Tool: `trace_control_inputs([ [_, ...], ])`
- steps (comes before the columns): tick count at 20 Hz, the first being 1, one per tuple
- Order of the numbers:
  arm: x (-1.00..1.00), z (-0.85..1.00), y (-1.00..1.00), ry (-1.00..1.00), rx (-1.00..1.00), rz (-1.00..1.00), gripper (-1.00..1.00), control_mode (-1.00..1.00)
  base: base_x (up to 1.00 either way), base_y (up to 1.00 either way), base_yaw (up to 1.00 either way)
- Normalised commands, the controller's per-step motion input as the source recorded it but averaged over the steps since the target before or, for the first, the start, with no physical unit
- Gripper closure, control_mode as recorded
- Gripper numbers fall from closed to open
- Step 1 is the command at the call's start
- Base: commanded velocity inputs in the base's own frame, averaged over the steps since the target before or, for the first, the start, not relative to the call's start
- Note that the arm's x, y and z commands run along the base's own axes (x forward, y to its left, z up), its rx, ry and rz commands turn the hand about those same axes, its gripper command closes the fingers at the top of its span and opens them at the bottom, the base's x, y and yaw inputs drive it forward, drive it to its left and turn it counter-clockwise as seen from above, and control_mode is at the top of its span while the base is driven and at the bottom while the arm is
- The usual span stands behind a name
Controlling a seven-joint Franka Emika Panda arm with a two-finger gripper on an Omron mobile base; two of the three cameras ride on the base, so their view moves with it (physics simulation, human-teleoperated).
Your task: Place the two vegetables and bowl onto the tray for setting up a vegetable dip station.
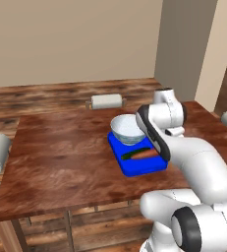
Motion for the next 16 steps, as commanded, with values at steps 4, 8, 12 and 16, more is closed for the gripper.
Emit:
trace_control_inputs([
  [4,0.0,-0.12,-0.1,0.0,-0.03,0.0,1.0,-1.0,0.0,0.0,0.0],
  [8,0.0,-0.12,-0.16,0.0,-0.02,0.0,1.0,-1.0,0.0,0.0,0.0],
  [12,0.01,-0.12,-0.19,0.0,0.0,0.0,1.0,-1.0,0.0,0.0,0.0],
  [16,0.07,-0.11,-0.13,0.0,0.0,0.0,1.0,-1.0,0.0,0.0,0.0],
])
